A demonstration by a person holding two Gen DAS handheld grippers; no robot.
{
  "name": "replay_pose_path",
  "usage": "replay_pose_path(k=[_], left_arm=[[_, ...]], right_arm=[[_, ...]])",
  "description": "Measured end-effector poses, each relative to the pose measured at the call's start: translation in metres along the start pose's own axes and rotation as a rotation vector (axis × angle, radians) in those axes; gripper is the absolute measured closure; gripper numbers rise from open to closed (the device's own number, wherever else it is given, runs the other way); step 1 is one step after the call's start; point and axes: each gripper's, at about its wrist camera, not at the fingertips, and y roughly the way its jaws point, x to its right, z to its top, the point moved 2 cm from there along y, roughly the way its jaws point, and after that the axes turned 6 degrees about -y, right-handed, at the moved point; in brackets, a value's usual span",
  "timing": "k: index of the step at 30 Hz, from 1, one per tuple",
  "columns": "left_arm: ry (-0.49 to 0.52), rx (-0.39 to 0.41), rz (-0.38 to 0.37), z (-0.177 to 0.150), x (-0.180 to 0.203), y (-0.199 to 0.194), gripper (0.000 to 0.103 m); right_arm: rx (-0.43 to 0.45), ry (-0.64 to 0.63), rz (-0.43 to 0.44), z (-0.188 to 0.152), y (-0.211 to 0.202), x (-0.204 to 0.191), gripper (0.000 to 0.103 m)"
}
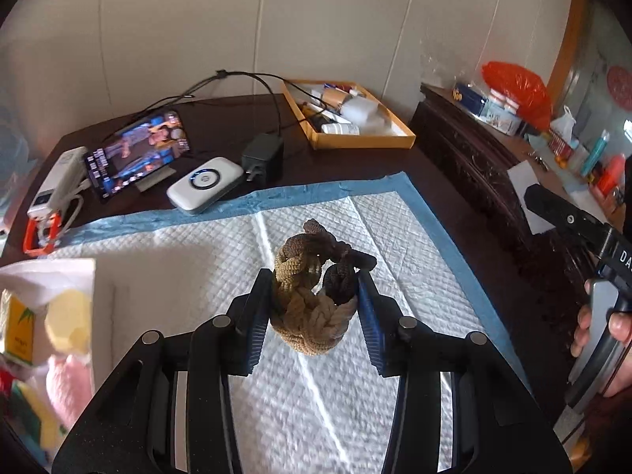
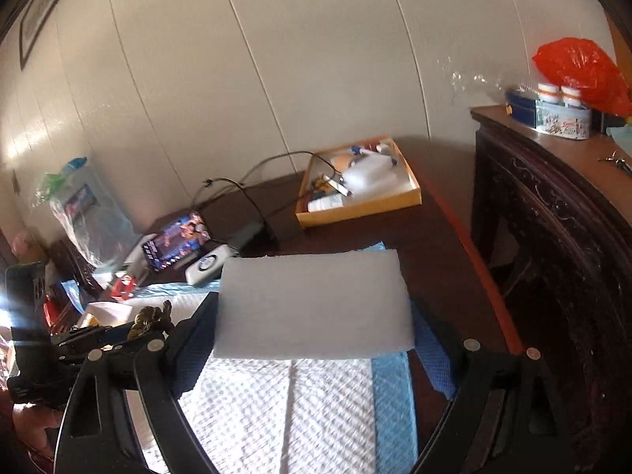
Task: Organize soft objects
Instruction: 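Carry the rope knot and foam block over the white box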
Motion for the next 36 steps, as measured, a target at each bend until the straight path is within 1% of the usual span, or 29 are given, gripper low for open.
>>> replay_pose_path(k=[4,9,13,18,22,27,36], left_arm=[[-0.022,0.028,0.013,-0.006,-0.009,-0.028,0.062],[-0.042,0.077,0.013,-0.014,-0.023,-0.072,0.062],[-0.047,0.121,0.004,-0.021,-0.039,-0.106,0.062],[-0.047,0.145,-0.006,-0.031,-0.06,-0.136,0.062],[-0.065,0.173,0.003,-0.035,-0.083,-0.158,0.061],[-0.088,0.196,0.009,-0.038,-0.106,-0.177,0.061],[-0.127,0.237,0.027,-0.041,-0.145,-0.201,0.061]], right_arm=[[0.037,-0.013,0.016,0.001,-0.019,-0.015,0.013],[0.074,-0.024,0.023,0.0,-0.04,-0.035,0.013],[0.11,-0.024,0.021,0.001,-0.055,-0.058,0.013],[0.146,-0.039,0.021,0.005,-0.067,-0.09,0.013],[0.17,-0.069,0.02,0.007,-0.075,-0.117,0.013],[0.172,-0.089,0.014,0.004,-0.078,-0.142,0.013],[0.143,-0.146,0.028,0.001,-0.068,-0.183,0.013]])
